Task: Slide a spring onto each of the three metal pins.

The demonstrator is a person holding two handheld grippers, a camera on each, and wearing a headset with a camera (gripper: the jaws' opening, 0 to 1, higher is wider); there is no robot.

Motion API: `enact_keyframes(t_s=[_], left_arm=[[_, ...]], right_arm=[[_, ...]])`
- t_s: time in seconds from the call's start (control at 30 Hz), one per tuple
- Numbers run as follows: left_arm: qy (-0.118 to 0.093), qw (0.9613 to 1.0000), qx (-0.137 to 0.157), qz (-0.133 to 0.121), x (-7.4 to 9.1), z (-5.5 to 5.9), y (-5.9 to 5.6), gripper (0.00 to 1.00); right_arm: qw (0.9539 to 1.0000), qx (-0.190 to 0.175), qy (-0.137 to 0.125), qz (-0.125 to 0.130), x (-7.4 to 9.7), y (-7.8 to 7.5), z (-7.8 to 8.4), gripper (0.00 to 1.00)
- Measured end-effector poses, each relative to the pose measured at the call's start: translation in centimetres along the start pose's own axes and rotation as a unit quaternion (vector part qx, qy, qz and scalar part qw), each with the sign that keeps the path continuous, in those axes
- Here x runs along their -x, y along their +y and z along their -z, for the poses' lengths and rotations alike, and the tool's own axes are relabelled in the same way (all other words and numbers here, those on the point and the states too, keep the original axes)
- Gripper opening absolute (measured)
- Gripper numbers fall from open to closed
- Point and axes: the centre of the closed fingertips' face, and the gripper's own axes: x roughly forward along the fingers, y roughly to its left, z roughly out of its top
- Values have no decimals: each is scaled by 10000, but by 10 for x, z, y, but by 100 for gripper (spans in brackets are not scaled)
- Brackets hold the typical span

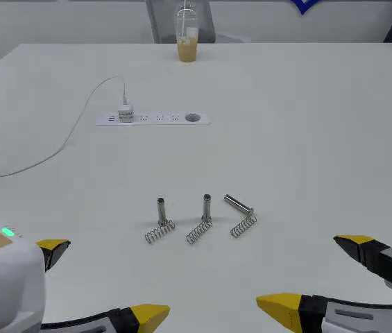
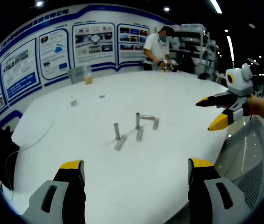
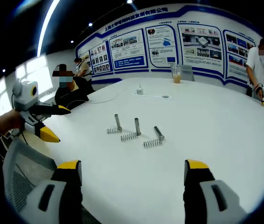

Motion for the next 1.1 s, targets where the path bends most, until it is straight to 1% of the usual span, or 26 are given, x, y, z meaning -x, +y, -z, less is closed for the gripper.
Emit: enact_keyframes(t_s=[0.1,0.27,0.47,0.57,0.73,0.83,0.93,1.1], left_arm=[[-12,10000,29,12,-1,0,-1,93],[20,10000,-21,40,-4,1,-1,93],[21,10000,-17,63,-6,1,-3,92],[27,10000,-19,85,-7,2,-4,92],[45,9999,-34,84,-10,5,-5,91],[34,9999,-34,90,-11,5,-5,90],[14,9999,34,127,-12,5,-5,91],[31,9999,-13,122,-13,4,-4,90]], right_arm=[[10000,17,36,17,-3,-2,-1,91],[10000,38,62,-2,-9,-5,-4,89],[10000,-32,13,11,-18,-9,-9,85],[9999,86,21,50,-25,-12,-14,83],[9999,109,21,36,-36,-18,-20,81],[9999,164,43,26,-43,-21,-22,80],[9998,192,62,8,-49,-24,-24,78],[9996,253,105,16,-62,-32,-26,75]])
